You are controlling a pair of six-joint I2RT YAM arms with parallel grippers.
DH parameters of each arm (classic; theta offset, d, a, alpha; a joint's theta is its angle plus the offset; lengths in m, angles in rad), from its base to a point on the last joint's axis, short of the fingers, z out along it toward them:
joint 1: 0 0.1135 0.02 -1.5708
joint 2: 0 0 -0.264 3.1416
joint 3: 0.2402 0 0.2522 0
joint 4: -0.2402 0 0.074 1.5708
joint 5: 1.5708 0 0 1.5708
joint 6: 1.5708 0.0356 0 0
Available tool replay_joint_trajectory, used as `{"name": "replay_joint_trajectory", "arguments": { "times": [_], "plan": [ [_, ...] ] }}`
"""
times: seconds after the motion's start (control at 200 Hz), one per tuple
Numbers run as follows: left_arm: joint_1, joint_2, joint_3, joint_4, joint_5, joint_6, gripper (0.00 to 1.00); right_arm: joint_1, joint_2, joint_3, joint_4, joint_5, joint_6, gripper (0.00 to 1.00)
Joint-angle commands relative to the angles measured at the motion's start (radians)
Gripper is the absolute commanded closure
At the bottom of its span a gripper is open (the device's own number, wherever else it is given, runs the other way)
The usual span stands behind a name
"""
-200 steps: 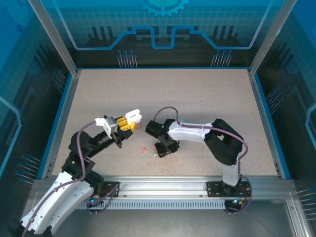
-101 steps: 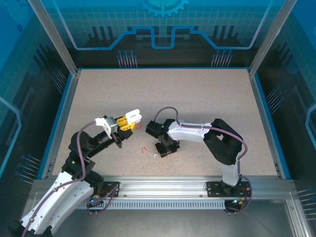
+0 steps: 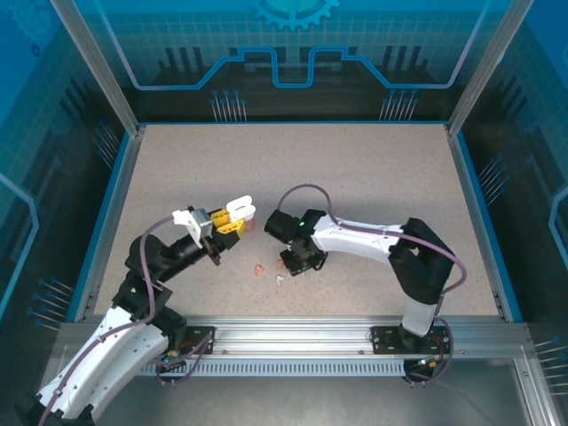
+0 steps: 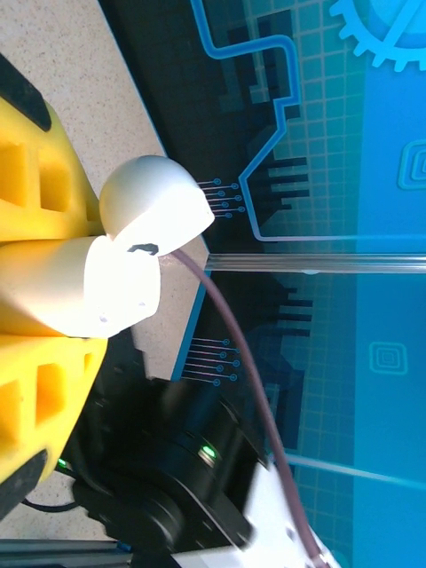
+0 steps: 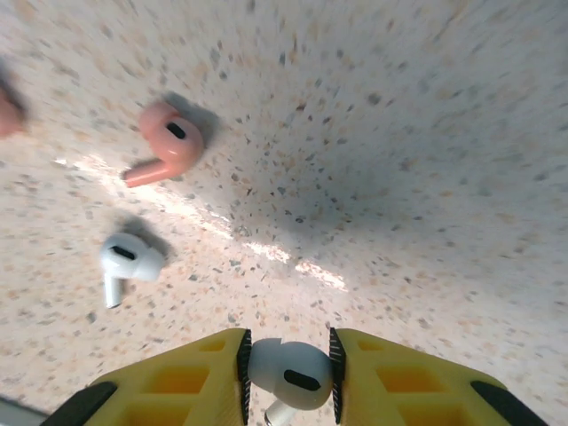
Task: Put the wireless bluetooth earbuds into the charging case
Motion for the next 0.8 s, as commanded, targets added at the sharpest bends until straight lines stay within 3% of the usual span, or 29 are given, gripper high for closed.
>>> {"name": "replay_joint_trajectory", "arguments": {
  "times": [0.0,0.28,0.48,0.795],
  "plan": [
    [-0.007,0.027,-0.024,0.069,-0.005,-0.052,1.00,-0.006,-0.127,-0.012,-0.021,0.076,-0.058,0.70],
    [-0.008,0.131,-0.024,0.185,0.021,-0.114,1.00,-0.045,-0.408,-0.002,0.092,0.103,-0.243,0.70],
    [-0.008,0.212,-0.010,0.277,0.038,-0.156,1.00,-0.061,-0.569,-0.015,0.286,0.073,-0.414,0.70],
    [-0.010,0.329,0.016,0.425,0.064,-0.237,1.00,-0.067,-0.632,0.019,0.525,-0.048,-0.569,0.69]
  ]
}}
